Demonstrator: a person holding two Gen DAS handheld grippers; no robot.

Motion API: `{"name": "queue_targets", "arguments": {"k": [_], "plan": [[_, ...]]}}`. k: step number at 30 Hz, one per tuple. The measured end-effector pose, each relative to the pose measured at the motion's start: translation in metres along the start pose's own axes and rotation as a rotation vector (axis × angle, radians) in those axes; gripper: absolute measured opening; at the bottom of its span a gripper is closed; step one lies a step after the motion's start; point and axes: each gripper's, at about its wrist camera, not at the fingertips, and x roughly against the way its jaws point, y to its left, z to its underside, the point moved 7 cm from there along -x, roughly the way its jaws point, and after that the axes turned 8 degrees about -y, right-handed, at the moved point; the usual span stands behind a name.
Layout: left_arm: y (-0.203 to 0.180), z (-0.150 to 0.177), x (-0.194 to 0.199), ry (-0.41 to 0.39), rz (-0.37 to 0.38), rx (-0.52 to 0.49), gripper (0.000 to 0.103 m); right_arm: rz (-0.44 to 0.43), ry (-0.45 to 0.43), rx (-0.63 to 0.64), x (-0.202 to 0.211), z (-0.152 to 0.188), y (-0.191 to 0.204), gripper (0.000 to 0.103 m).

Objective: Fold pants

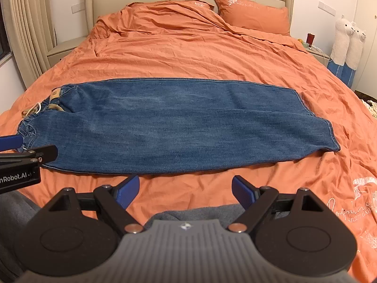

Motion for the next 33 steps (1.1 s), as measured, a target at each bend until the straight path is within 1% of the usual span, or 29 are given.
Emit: {"name": "queue_targets", "arguments": {"k": [33], "plan": [[-0.011,0.001,-0.001,0.006,0.018,-0.015,0.090,0.007,0.003,-0.003,0.001,0.000,-0.002,0.082]]}}
